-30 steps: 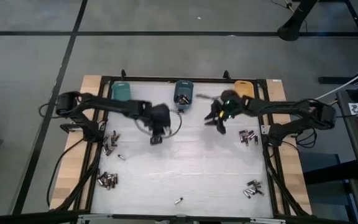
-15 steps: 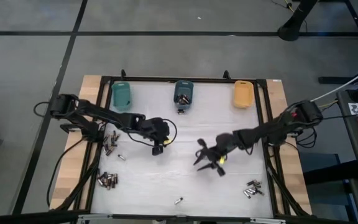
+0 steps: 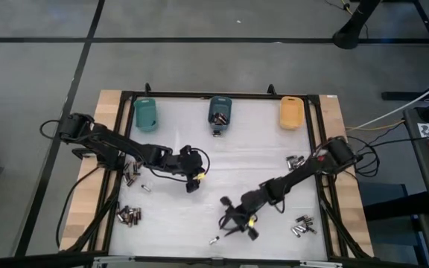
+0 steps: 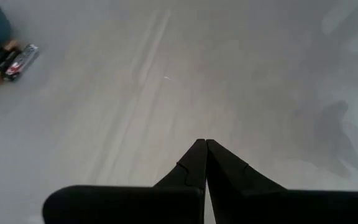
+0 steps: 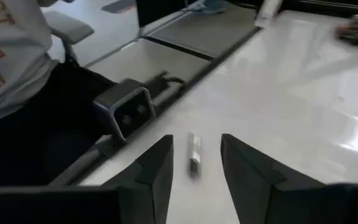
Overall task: Sort batteries
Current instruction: Put the silver battery into the yellow bin
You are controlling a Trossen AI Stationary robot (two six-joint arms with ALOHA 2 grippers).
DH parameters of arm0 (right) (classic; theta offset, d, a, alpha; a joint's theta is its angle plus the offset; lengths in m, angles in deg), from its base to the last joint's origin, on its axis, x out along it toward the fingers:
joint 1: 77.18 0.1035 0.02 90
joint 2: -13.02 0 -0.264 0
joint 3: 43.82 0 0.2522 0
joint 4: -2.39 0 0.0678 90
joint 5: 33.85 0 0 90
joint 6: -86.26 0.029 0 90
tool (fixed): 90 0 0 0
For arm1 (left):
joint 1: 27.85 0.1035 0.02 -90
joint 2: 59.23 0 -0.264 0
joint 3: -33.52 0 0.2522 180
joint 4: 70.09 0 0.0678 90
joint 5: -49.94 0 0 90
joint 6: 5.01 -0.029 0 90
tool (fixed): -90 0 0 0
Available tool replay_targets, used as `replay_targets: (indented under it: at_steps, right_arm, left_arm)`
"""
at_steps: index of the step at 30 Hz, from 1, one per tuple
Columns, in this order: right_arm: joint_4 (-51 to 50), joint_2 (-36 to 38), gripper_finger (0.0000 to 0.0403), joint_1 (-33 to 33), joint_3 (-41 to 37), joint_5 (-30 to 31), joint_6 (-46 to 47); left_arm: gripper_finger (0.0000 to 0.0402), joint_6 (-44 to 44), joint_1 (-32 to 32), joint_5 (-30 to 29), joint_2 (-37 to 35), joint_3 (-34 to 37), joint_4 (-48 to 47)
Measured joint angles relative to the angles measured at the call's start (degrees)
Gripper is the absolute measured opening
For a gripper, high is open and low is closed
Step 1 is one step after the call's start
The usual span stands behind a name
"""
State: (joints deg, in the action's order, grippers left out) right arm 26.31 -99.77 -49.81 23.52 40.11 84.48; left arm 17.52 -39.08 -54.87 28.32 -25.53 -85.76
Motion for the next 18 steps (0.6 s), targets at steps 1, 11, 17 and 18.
replay_targets:
  at_steps: [1,11,17,18]
  right_arm:
    - [0.09,-1.31,0.0136,0.56,1.23,0.33,-0.01]
    - [-0.17,-10.38,0.0136,2.28,7.13,1.62,2.93]
    - [0.04,-12.39,0.0136,2.24,7.65,6.02,3.02]
    - [0.04,-12.89,0.0136,2.24,7.65,6.04,3.01]
  left_arm:
    - [0.0,0.02,-0.25,-0.02,-0.02,-0.02,0.44]
    - [0.0,0.45,-0.8,-0.52,-0.02,0.0,4.65]
    - [0.0,-2.0,-0.82,-0.85,-0.02,-0.02,7.69]
    - [0.0,-2.27,-0.8,-0.85,-0.02,-0.02,7.87]
